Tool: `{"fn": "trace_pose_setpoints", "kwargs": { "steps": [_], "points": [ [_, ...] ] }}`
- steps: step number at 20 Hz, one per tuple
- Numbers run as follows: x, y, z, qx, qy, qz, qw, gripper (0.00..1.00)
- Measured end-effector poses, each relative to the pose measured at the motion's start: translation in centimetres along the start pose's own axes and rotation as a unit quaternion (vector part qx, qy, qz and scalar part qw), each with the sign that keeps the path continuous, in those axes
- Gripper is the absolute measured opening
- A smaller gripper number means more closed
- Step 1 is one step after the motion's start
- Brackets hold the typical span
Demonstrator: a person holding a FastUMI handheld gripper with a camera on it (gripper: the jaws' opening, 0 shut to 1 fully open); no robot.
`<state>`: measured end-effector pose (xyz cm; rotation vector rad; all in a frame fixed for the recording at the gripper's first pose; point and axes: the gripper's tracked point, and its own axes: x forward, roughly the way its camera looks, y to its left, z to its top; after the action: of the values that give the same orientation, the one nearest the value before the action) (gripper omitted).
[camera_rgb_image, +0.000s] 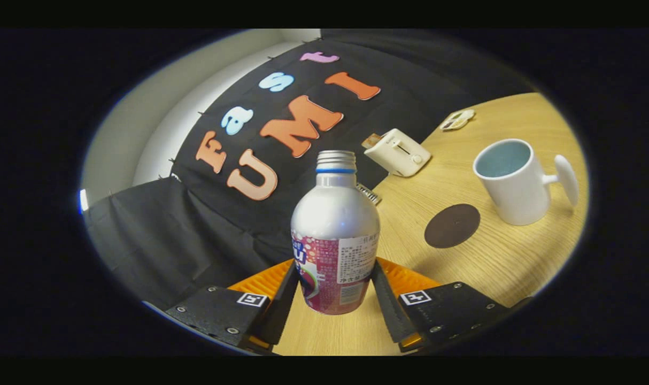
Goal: Take the bottle from table, then pour the juice into the cup, finally place the bottle on the coaster
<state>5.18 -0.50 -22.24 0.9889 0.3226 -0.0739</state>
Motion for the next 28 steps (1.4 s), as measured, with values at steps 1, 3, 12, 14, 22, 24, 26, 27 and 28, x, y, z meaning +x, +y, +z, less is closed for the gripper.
{"fn": "trace_pose_setpoints", "kwargs": {
  "steps": [1, 3, 12, 14, 22, 24, 26, 27, 28],
  "points": [
    [0.1, -0.5, 0.4, 0.014, -0.007, -0.005, 1.000, 0.75],
    [0.3, -0.9, 1.1, 0.059, -0.016, -0.003, 0.998, 0.75],
    [0.1, -0.7, 2.9, 0.223, -0.041, 0.000, 0.974, 0.75],
    [0.3, -0.8, 3.5, 0.247, -0.045, -0.001, 0.968, 0.75],
    [0.1, -1.5, 5.1, 0.335, -0.061, -0.009, 0.940, 0.75],
    [-0.2, -1.6, 5.3, 0.353, -0.064, -0.010, 0.933, 0.75],
    [-0.3, -1.7, 5.9, 0.367, -0.074, -0.014, 0.927, 0.75],
    [-0.3, -1.5, 5.8, 0.375, -0.072, -0.015, 0.924, 0.75],
    [-0.2, -1.3, 6.0, 0.388, -0.073, -0.013, 0.919, 0.75]
  ]
}}
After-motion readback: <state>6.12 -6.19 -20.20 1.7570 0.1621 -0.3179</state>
